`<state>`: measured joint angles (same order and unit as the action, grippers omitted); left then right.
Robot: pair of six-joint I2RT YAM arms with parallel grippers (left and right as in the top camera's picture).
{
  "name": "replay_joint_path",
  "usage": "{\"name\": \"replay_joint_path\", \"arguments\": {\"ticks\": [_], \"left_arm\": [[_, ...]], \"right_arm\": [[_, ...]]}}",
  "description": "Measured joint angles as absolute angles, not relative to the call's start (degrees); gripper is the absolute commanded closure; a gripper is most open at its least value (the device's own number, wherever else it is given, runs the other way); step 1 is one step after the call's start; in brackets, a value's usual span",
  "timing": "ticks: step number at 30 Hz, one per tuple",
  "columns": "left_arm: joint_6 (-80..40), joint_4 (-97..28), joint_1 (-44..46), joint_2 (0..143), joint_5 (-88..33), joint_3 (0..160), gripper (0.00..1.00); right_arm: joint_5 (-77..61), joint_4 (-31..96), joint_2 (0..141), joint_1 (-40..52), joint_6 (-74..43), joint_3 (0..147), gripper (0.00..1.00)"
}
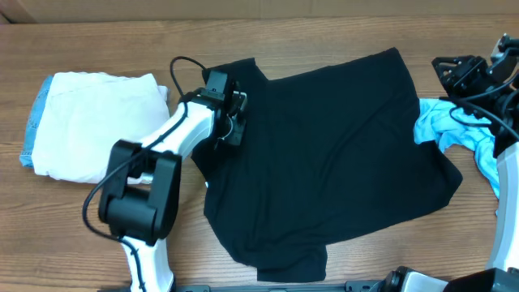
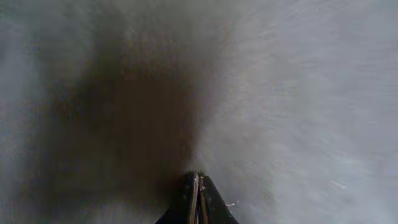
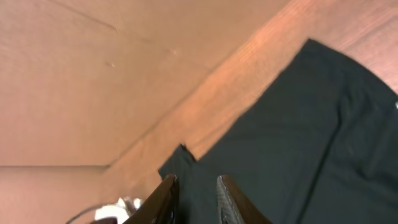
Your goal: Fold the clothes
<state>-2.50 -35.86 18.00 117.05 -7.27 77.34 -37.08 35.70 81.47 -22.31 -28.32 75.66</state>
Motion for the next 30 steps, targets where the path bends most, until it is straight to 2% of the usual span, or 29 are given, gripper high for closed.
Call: {"name": "replay_joint_path", "arguments": {"ticks": [12, 17, 20, 22, 24, 26, 27, 30], "left_arm": [[-2.0, -21.0, 16.1, 125.8, -0.2, 85.6, 0.96], [-2.8, -22.4, 13.0, 135.1, 2.5, 100.4, 0.96], [-2.8, -27.5, 12.2, 140.7, 4.8, 111.5, 0.96], [-2.8, -30.3, 12.0, 143.0, 5.7, 116.2, 0.96], [-2.8, -34.0, 12.0, 145.5, 7.2, 122.1, 0.87], [-2.5, -39.1, 12.0, 146.8, 8.0, 127.2, 0.64], [-2.4, -42.0, 11.9, 147.3, 8.4, 130.3, 0.46], [-1.5, -53.7, 11.9, 148.0, 9.1, 142.5, 0.20]], "right_arm": [[-33.2, 47.8, 81.2, -17.2, -20.1, 75.6, 0.77], [-28.3, 49.3, 81.2, -12.2, -18.8, 75.6, 0.77], [-24.6, 50.7, 81.2, -8.8, -18.3, 75.6, 0.76], [-22.8, 51.7, 81.2, -8.0, -18.2, 75.6, 0.69], [-21.4, 52.6, 81.2, -7.9, -18.1, 75.6, 0.61], [-20.1, 52.9, 81.2, -8.1, -17.7, 75.6, 0.53], [-19.2, 53.2, 81.2, -8.2, -17.8, 75.6, 0.51], [-16.4, 53.6, 81.2, -8.3, -17.8, 75.6, 0.47]]}}
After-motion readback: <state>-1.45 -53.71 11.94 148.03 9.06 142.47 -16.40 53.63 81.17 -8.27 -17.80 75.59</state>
